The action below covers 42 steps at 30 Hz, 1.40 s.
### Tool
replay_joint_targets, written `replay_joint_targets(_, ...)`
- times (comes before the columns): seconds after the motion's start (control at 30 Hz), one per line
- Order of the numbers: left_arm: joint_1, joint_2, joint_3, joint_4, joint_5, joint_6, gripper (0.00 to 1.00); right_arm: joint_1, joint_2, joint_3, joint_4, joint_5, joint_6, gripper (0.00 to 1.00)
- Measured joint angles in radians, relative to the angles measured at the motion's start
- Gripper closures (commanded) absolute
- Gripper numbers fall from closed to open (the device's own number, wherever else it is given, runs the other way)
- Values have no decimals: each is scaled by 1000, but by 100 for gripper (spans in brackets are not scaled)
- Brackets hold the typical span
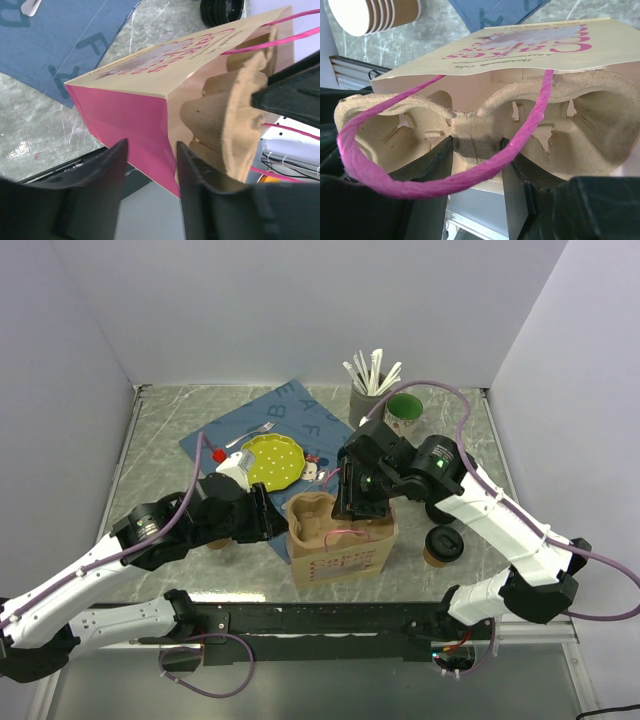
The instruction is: Pack the takeout coffee
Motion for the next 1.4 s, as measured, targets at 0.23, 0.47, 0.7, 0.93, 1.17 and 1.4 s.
replay_joint_targets(0.23,3,-2,-27,53,20,-1,90,0,-14,-14,0,0,0,66)
replay_joint_targets(0.47,4,-15,-27,116,57,-2,99,1,-2,-4,-6,13,-6,67)
replay_joint_targets(0.7,5,-14,-27,128,81,-21,99,15,32,27,-11,64,-12,68)
replay_joint_targets(0.93,6,-14,-43,127,82,-44,99,29,69,55,-18,104,-17,68)
replay_joint_targets(1.17,7,-14,-48,124,77,-55,99,32,49,30,-11,111,-16,68)
replay_joint_targets(1.4,7,-12,-48,104,60,-69,99,32,0,-13,-13,83,-16,67)
